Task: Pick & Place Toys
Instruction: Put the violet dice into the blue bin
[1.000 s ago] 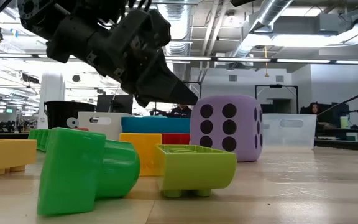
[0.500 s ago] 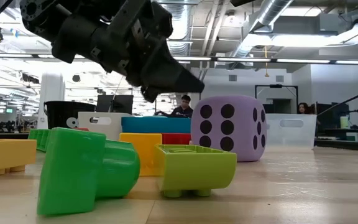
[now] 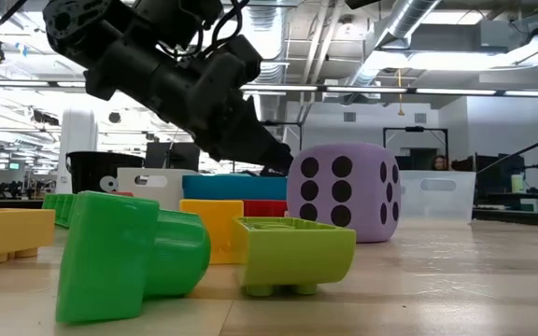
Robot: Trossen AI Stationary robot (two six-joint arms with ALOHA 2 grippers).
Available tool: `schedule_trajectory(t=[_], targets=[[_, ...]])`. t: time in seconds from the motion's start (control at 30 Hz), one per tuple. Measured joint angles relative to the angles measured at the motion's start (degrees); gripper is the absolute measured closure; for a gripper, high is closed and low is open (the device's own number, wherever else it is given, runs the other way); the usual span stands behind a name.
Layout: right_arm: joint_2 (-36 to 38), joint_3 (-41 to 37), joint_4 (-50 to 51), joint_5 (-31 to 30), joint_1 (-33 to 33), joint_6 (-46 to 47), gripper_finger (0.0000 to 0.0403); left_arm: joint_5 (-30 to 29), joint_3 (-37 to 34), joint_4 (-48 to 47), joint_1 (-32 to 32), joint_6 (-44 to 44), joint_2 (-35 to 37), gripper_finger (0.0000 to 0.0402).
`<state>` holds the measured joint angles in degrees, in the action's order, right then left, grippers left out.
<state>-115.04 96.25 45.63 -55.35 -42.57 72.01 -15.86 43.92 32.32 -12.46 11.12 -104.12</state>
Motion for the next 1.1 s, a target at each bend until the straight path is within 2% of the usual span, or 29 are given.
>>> schedule_trajectory(t=[0.27,0.43,0.63,0.77,0.9,1.0,1.1], targets=[[0.0,0.0,-0.2,0.0,0.0,0.0,0.0003,3.2,0.5,2.4,-0.9,2.1,-2.5,0.0402],[0.0,0.0,-0.7,0.0,0.0,-0.5,0.0003,10.4,4.1,2.4,-1.1,3.4,-7.9,0.0402],[0.0,0.0,-0.6,0.0,-0.3,-0.6,0.0003,15.4,6.4,2.5,-1.1,4.6,-8.3,0.0402],[0.0,0.0,-0.4,0.0,-1.0,-0.1,0.0003,15.4,6.1,-1.0,-1.1,4.0,-4.2,0.0402],[0.0,0.0,3.2,-0.1,-1.0,0.0,0.0003,12.3,5.7,-14.1,-0.9,0.5,3.0,0.0402],[0.0,0.0,12.1,0.2,-1.5,4.4,0.0003,8.5,5.5,-22.9,-0.9,-1.8,9.5,0.0402],[0.0,0.0,22.6,1.1,-4.0,13.5,0.0003,6.1,2.1,-25.1,-1.0,-2.9,16.2,0.0401]])
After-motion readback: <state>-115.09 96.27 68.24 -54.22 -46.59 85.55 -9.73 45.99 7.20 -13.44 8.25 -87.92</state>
